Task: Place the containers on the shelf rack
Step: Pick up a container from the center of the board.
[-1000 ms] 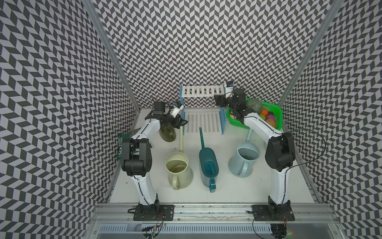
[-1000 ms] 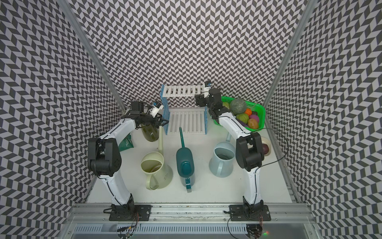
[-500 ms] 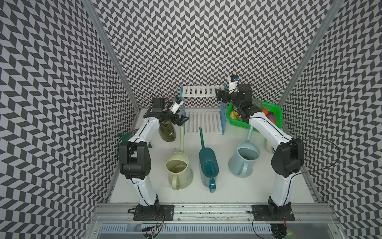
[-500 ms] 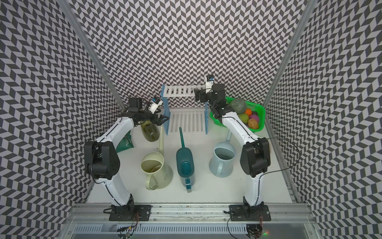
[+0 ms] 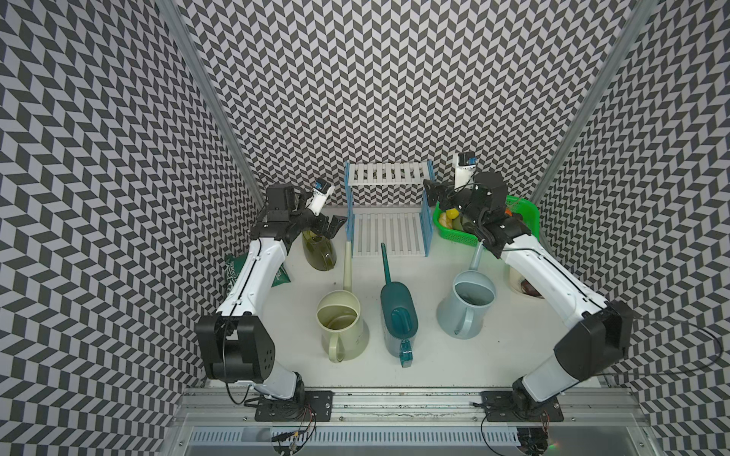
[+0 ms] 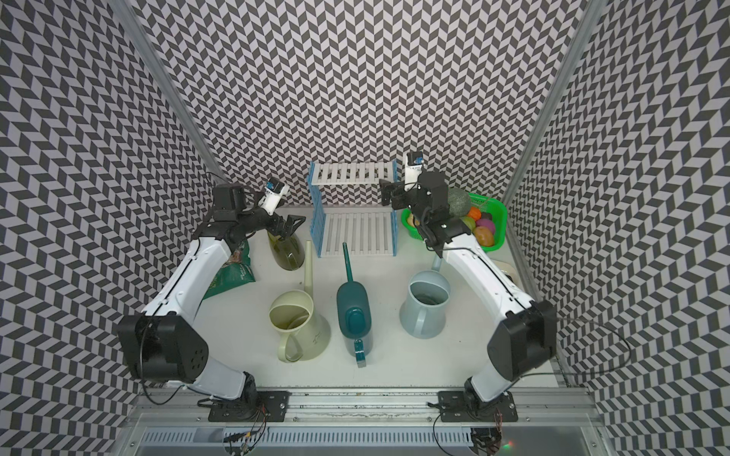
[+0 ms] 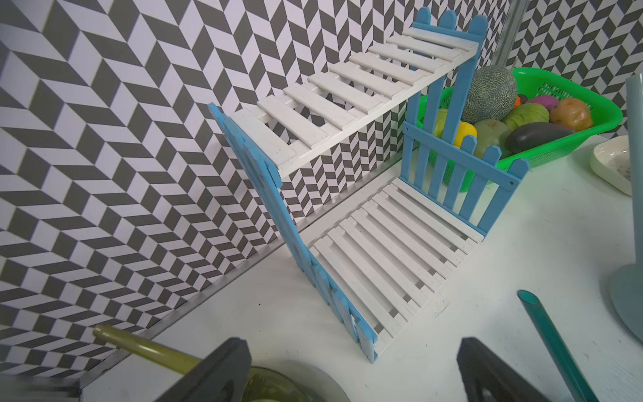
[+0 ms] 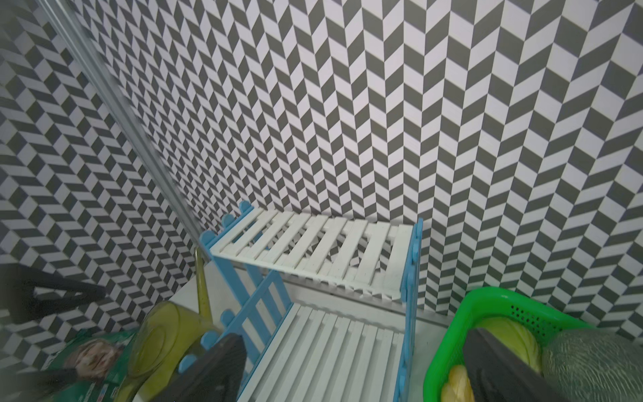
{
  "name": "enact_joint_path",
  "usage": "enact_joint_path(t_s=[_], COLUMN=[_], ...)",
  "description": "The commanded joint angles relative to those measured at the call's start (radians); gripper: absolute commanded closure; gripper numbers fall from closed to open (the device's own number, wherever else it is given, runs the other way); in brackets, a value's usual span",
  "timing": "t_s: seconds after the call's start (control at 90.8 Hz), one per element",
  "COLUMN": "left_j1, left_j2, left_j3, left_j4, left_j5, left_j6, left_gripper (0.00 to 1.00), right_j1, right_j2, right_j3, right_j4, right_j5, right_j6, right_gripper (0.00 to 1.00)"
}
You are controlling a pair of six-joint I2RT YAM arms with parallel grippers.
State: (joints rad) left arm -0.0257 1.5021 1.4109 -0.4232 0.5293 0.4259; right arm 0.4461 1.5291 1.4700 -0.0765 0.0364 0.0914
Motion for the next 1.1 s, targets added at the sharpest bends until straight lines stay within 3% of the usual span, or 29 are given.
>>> enact_joint_path(t_s=[0.0,0.187,0.33,0.441,1.091], left_j1=[0.006,0.004,-0.030,-0.067,-0.104], left_j2=[-0.048,-0.119,-0.184,-0.181,0.131], left_j3=[-0.057,-0.118,-0.198,-0.216,-0.082], left_j4=[-0.016,-0.044,0.002,-0.027,-0.133], left_j5=[-0.090,-0.246,-0.559,-0.652,-0.571], left_j6=[-0.071,-0.314,-0.585,-0.684,-0.824], left_gripper=[0.00,0.00,0.02,0.06,0.18], right_j1=[0.081,0.176,0.213,0.217,0.218], right_j2=[-0.150,-0.336,-0.445,-0.499,-0.513], right_j3=[-0.096,-0.250,-0.301,-0.336,-0.343], right_j4=[-0.051,-0.187,-0.253,-0.250,-0.264], right_j5=[0.107,0.213,0.246,0.249,0.226], right_j6=[0.010,0.077,0.115,0.132,0.147], right_gripper=[0.00,0.00,0.00,0.00,0.00])
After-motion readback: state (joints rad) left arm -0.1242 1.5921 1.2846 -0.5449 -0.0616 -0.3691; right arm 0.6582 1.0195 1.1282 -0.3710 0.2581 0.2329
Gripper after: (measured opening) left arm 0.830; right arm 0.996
